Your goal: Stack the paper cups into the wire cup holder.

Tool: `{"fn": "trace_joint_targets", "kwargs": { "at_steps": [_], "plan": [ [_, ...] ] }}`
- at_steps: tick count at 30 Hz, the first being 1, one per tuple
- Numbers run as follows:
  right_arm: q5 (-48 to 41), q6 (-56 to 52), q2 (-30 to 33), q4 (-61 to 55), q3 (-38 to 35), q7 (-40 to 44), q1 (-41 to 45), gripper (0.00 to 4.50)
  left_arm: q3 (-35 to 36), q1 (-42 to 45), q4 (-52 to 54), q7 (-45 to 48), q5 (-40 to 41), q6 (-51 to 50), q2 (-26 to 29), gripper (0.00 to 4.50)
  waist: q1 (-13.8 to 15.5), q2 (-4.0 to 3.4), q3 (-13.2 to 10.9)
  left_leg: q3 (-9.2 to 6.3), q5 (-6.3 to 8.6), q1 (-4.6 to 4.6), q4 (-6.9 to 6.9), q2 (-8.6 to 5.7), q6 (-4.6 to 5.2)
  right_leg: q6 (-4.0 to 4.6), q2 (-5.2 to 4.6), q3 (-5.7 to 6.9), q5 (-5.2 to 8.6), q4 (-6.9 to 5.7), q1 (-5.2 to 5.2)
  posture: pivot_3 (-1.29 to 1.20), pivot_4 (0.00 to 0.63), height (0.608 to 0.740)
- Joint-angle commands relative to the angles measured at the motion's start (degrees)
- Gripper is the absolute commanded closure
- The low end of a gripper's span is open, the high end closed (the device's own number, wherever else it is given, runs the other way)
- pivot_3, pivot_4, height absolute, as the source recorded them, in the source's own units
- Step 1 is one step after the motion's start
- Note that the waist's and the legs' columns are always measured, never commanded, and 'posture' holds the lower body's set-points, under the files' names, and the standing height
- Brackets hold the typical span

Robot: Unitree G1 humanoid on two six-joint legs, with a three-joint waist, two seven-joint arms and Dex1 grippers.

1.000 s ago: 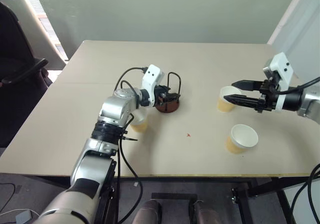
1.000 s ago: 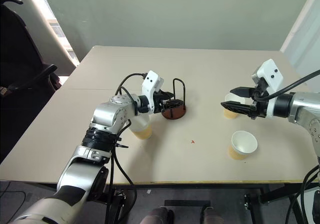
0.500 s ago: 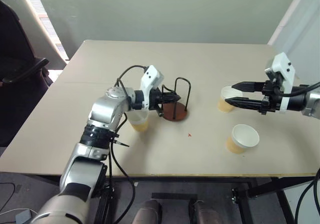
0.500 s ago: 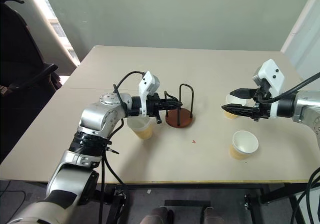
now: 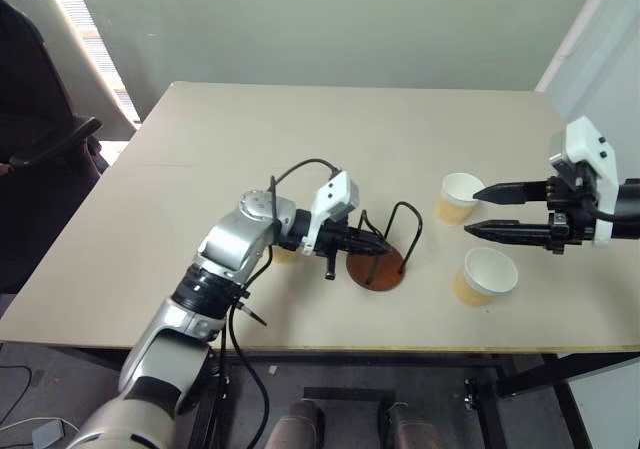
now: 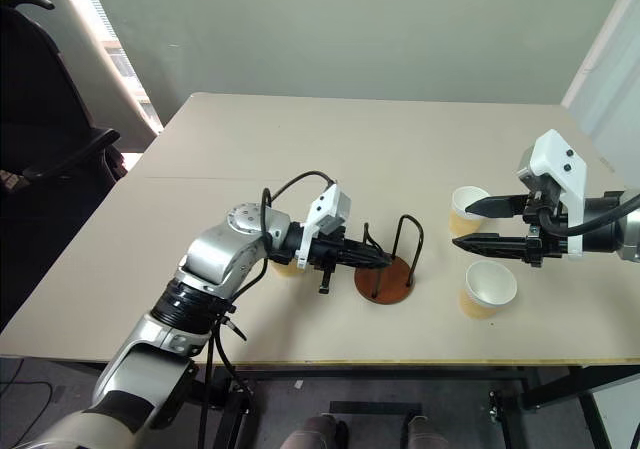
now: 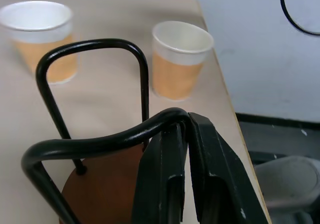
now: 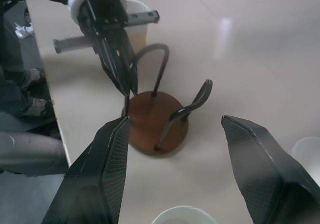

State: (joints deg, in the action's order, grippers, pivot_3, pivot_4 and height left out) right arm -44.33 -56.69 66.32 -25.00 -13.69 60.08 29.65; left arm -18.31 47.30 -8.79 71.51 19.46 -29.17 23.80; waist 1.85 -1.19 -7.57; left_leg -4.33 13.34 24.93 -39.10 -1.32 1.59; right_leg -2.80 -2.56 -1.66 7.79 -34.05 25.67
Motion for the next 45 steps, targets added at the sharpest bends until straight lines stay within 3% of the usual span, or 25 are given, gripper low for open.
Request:
{"fn": "trace_joint_targets", "kwargs": {
  "at_steps": [1, 7, 12, 13, 16, 25, 26, 34, 45],
  "plan": [
    [-1.43, -0.25, 0.90, -2.09, -3.28, -1.39, -0.17, 1.49, -1.81, 1.68, -4.89, 1.52, -3.31, 5.99, -1.66, 4.48, 0.04, -0.01, 0.01, -0.03, -0.03, -0.02, -0.01, 0.00, 0.03, -0.01, 0.00, 0.00, -0.01, 0.00, -0.05, 0.00, 0.150, 0.740],
    [-2.21, -0.39, 1.07, -2.68, -3.74, -2.45, -0.84, 1.49, -2.16, 3.86, -10.81, 3.10, -5.89, 11.30, -4.40, 4.48, 0.06, -0.01, 0.01, -0.04, -0.10, -0.02, -0.12, -0.11, 0.17, -0.13, -0.05, -0.06, -0.13, 0.05, -0.17, 0.00, 0.150, 0.740],
    [-2.83, -0.34, 1.26, -2.92, -3.66, -2.70, -1.09, 1.49, -3.63, 2.62, -10.65, 5.26, -8.21, 12.30, -3.52, 4.48, 0.06, -0.02, 0.01, -0.04, -0.08, -0.01, -0.10, -0.12, 0.19, -0.24, -0.05, -0.06, -0.09, 0.09, -0.18, 0.00, 0.150, 0.740],
    [-2.89, -0.26, 1.27, -2.89, -3.56, -2.66, -1.06, 1.49, -3.68, 2.37, -10.40, 5.22, -8.74, 12.54, -3.07, 4.04, 0.06, -0.02, 0.02, -0.03, -0.06, -0.01, -0.10, -0.12, 0.21, -0.29, -0.05, -0.06, -0.08, 0.09, -0.18, 0.00, 0.150, 0.740],
    [-2.78, 0.33, 1.32, -2.42, -2.80, -2.45, -0.62, 1.49, -3.40, 1.70, -9.07, 5.67, -9.01, 12.11, -1.69, 3.40, -0.08, -0.06, 0.03, 0.00, -0.02, -0.01, -0.09, -0.12, 0.23, -0.39, -0.05, -0.07, -0.05, 0.09, -0.16, 0.00, 0.150, 0.740],
    [0.76, 4.50, 0.75, 1.19, 2.35, -0.75, 2.31, 1.49, 0.64, 0.48, -4.93, 3.47, -9.26, 11.34, 3.52, 0.25, -0.08, -0.06, 0.03, 0.02, -0.02, 0.07, -0.06, -0.10, 0.05, -0.56, -0.05, -0.06, 0.01, 0.07, -0.05, 0.00, 0.150, 0.740],
    [1.31, 5.08, 0.63, 1.87, 3.15, -0.42, 2.97, 1.49, 1.62, 0.45, -4.03, 3.00, -8.74, 10.88, 4.12, 0.05, -0.07, -0.06, 0.03, 0.02, -0.01, 0.07, -0.06, -0.10, 0.04, -0.56, -0.05, -0.06, 0.02, 0.07, -0.04, 0.00, 0.150, 0.740],
    [8.64, 10.61, -0.55, 10.21, 10.86, 2.34, 10.12, 1.49, 7.90, 0.78, 3.61, 0.03, -4.29, 5.50, 6.46, 0.05, -0.11, -0.06, 0.04, 0.03, 0.01, 0.06, -0.07, -0.10, 0.03, -0.55, -0.07, -0.06, 0.04, 0.06, -0.02, 0.00, 0.150, 0.740],
    [28.04, 22.74, -6.31, 29.30, 26.53, 7.47, 21.27, 1.49, 14.91, 0.77, 7.80, -1.19, 0.21, 0.12, 13.93, 0.05, -0.47, -0.07, 0.04, 0.03, 0.14, 0.00, -0.03, -0.01, 0.26, -0.29, -0.06, 0.03, -0.14, -0.04, 0.11, 0.00, 0.150, 0.740]
  ]
}}
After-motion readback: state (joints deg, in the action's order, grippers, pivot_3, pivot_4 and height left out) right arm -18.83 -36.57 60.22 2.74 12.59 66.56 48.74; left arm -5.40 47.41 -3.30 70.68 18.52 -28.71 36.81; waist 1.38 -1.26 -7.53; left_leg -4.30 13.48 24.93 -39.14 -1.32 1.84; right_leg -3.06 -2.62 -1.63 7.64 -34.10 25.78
